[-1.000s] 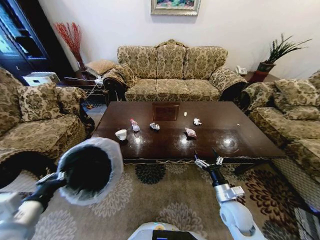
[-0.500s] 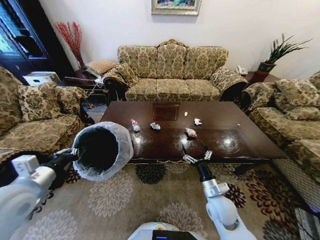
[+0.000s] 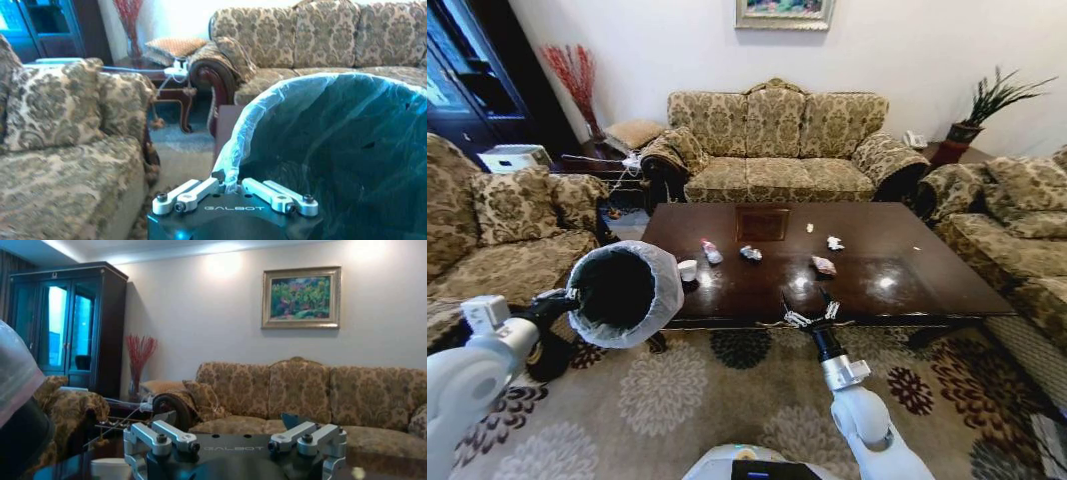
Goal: Move to the front of the table and place the trash on the table into the trash bin.
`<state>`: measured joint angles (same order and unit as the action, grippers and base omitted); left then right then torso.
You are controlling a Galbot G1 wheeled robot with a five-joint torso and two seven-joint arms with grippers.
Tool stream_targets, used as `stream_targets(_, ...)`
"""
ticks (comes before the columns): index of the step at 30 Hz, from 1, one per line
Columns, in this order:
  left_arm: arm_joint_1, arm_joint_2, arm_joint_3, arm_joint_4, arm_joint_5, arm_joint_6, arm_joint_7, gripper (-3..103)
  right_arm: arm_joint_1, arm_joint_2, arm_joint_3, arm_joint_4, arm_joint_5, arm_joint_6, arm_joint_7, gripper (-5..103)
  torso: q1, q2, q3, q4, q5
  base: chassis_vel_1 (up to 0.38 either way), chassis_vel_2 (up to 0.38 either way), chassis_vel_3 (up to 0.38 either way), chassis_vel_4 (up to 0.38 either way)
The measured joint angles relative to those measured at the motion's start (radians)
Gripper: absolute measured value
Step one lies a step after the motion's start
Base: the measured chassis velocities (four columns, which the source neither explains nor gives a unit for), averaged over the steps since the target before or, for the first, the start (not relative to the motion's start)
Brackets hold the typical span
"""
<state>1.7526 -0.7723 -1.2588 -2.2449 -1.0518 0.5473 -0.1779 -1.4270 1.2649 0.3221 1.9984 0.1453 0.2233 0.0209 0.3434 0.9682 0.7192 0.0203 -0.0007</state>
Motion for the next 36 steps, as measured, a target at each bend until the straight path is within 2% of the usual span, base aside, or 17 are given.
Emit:
stream_targets(2,-0.005,0.01,-0.002,-0.001,-0.007,0.0,-0.003,0,0.029,-0.01,-0.037,-0.011,0.016,-0.032,0.047,100,0.0,0.0,0.0,0.0,0.001,0.295,0.322,-0.298,-0.293)
stream_targets(10,-0.03,0.033,-0.012,0.01,-0.011,-0.002,-0.028,0,0.218,-0.025,-0.133,-0.15,0.078,-0.105,0.091,100,0.0,0.0,0.0,0.0003,-0.0005,0.178,0.165,-0.174,-0.158)
stream_targets(13,-0.026,0.031,-0.018,0.002,-0.011,-0.003,-0.03,0,0.356,0.008,-0.197,-0.251,0.159,-0.183,0.134,100,0.0,0.0,0.0,0.0005,0.0013,0.003,-0.001,0.011,0.007)
stream_targets(15,-0.022,0.027,-0.018,-0.004,-0.012,-0.003,-0.029,0,0.386,0.025,-0.211,-0.283,0.175,-0.198,0.142,100,0.0,0.0,0.0,0.0003,0.002,-0.062,-0.021,0.035,0.024)
stream_targets(17,-0.016,0.018,-0.016,-0.018,-0.012,-0.005,-0.03,0,0.451,0.071,-0.241,-0.366,0.194,-0.223,0.158,100,0.0,0.0,0.0,-0.0007,0.0009,-0.064,-0.062,0.032,0.015)
stream_targets(19,-0.012,0.014,-0.015,-0.024,-0.012,-0.006,-0.031,0,0.477,0.094,-0.254,-0.404,0.204,-0.229,0.156,100,0.0,0.0,0.0,-0.0007,0.0007,-0.064,-0.057,0.012,0.009)
stream_targets(24,0.0,0.01,-0.016,-0.037,-0.011,-0.007,-0.033,0,0.546,0.163,-0.294,-0.527,0.221,-0.219,0.079,100,0.0,0.0,0.0,-0.0001,-0.0005,0.0,0.0,0.0,0.0)
stream_targets(27,0.002,0.013,-0.022,-0.039,-0.01,-0.007,-0.037,0,0.609,0.212,-0.326,-0.621,0.219,-0.218,0.038,100,0.0,0.0,0.0,0.0004,0.0004,0.0,0.0,0.0,0.0)
stream_targets(32,0.01,0.017,-0.031,-0.034,-0.01,-0.01,-0.042,0,0.685,0.269,-0.347,-0.729,0.162,-0.193,0.029,100,0.0,0.0,0.0,0.0001,0.0007,0.0,0.0,0.0,0.0)
stream_targets(36,0.024,0.019,-0.044,-0.033,-0.011,-0.012,-0.04,0,0.732,0.324,-0.357,-0.807,0.12,-0.19,0.06,100,0.0,0.0,0.0,0.0,0.0006,0.0,0.0,0.0,0.0)
